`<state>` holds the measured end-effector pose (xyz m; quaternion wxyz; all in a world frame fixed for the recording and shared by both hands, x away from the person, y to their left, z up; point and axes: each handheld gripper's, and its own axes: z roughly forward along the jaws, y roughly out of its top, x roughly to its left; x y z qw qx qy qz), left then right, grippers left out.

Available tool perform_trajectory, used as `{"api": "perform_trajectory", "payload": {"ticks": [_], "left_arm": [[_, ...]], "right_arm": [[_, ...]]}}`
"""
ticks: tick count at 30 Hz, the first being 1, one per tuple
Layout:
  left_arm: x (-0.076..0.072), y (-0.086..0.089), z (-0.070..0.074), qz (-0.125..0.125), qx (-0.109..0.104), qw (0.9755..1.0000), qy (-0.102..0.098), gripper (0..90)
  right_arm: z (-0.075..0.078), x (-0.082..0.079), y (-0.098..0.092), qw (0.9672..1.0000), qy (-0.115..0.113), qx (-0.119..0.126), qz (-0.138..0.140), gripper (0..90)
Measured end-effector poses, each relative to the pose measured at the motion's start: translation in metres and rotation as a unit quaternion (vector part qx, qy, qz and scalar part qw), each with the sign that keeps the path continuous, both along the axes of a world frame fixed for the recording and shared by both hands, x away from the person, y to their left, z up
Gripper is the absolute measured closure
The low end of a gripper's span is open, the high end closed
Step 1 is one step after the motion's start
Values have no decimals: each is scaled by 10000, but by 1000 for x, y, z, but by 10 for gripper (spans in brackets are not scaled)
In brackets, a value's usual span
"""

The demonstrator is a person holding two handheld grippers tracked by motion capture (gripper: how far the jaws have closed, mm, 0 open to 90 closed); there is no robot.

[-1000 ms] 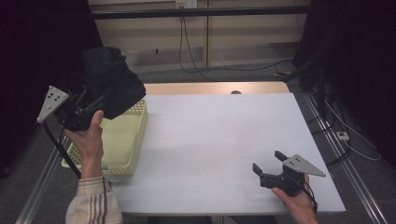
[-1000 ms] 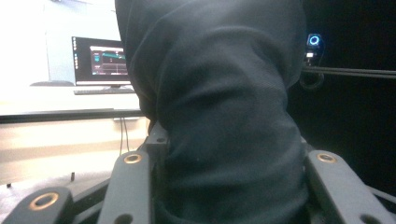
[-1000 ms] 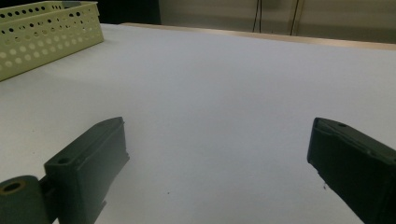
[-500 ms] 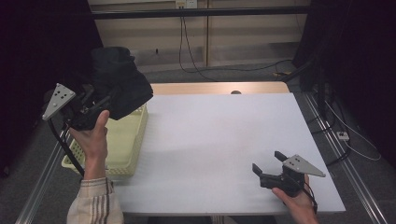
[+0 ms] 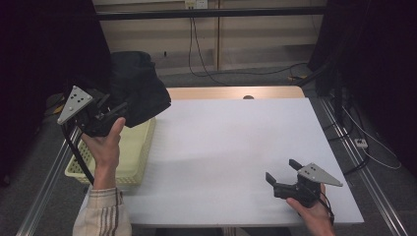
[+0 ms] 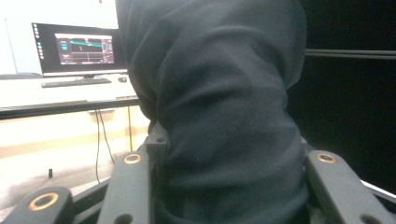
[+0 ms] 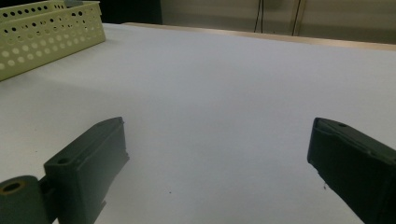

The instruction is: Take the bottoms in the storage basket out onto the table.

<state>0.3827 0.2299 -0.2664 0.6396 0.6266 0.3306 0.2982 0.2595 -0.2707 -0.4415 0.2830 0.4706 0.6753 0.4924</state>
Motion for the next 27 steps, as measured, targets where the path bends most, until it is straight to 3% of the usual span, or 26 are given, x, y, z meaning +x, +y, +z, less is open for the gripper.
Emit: {"api": "perform_trajectory", "payload": {"ticks": [20,27], "left_arm": [[2,-23,-1,-181,145,9996,168,535],[7,-36,2,-360,255,9988,223,535]], "right_arm": [[0,0,0,10000,6,2,2,46],[-1,2,1,10000,33,-14,-3,47]]}}
